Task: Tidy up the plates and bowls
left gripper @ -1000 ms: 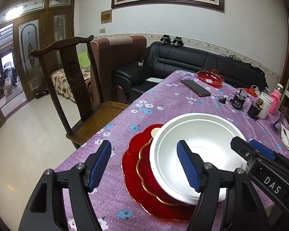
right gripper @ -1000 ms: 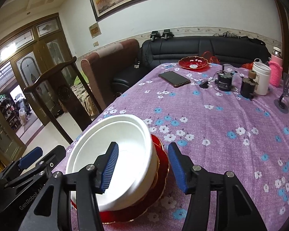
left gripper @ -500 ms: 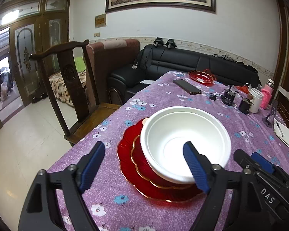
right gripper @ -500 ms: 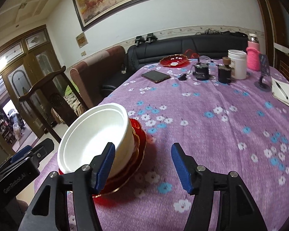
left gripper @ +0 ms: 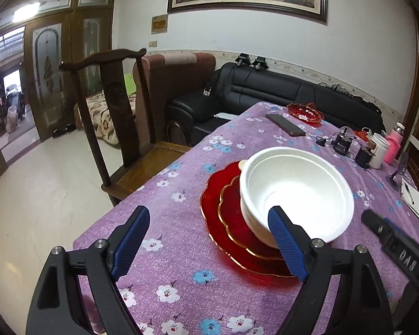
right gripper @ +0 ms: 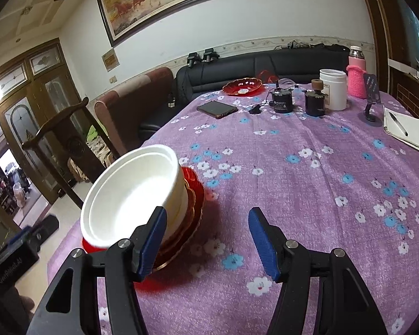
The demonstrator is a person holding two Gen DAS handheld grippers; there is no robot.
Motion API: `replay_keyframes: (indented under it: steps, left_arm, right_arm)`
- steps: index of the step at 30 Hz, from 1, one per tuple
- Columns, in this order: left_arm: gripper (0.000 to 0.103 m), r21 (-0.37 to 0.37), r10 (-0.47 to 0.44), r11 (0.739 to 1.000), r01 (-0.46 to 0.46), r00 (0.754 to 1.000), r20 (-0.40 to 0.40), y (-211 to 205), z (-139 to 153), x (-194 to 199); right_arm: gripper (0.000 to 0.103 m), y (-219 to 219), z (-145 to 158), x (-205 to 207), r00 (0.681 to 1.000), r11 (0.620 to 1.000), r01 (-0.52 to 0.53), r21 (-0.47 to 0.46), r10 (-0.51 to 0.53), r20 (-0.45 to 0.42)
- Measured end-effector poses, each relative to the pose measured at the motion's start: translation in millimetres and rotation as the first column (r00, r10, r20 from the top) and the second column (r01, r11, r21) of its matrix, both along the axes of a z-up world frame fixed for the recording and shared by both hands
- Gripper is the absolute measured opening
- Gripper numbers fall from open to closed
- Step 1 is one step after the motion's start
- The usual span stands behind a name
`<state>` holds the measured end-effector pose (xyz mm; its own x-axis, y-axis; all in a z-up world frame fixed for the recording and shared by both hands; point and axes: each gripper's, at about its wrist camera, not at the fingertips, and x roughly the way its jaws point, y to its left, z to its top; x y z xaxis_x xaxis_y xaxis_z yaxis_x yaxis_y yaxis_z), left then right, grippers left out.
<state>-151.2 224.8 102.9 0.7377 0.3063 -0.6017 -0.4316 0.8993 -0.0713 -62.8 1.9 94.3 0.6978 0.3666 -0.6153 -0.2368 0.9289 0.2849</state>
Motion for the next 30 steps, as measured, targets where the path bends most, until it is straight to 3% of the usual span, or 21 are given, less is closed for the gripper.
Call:
replay_keyframes:
  steps: [4, 9, 14, 16, 19, 30]
  left_arm:
    - [0.086, 0.000, -0.012, 1.000, 0.012, 1.000, -0.010, -2, -3, 0]
    - [0.086, 0.008, -0.028, 1.000, 0.028, 1.000, -0.007, -6, -1, 3]
    - [0.086, 0.034, -0.024, 0.999, 0.024, 1.000, 0.009, -7, 0, 1]
    - [0.088, 0.057, -0.024, 0.998, 0.023, 1.000, 0.017, -12, -1, 0]
    - [0.094, 0.067, -0.047, 0.997, 0.046, 0.999, 0.010, -21, -6, 4]
    - [0.094, 0.052, -0.131, 0.989, 0.136, 0.986, -0.099, -49, -28, 23]
  right_arm:
    - [0.069, 20, 3, 19, 0.999, 0.991, 0.042, -0.127, -0.042, -0.002]
    - [0.069, 41, -4, 34, 0.999, 0.978, -0.021, -0.206, 0.012, -0.043]
    - [0.070, 32, 8, 14, 1.000, 0.988, 0.008, -0.152, -0.004, 0.026]
    - [0.078, 24, 10, 2, 0.999, 0.993, 0.012, -0.117, -0.007, 0.044]
    - [0.081, 16, 7, -9, 0.998, 0.995, 0.029, -0.095, -0.023, 0.054]
    - [0.081, -19, -22, -20, 0.995, 0.995, 0.089, -0.040, -0.090, -0.033]
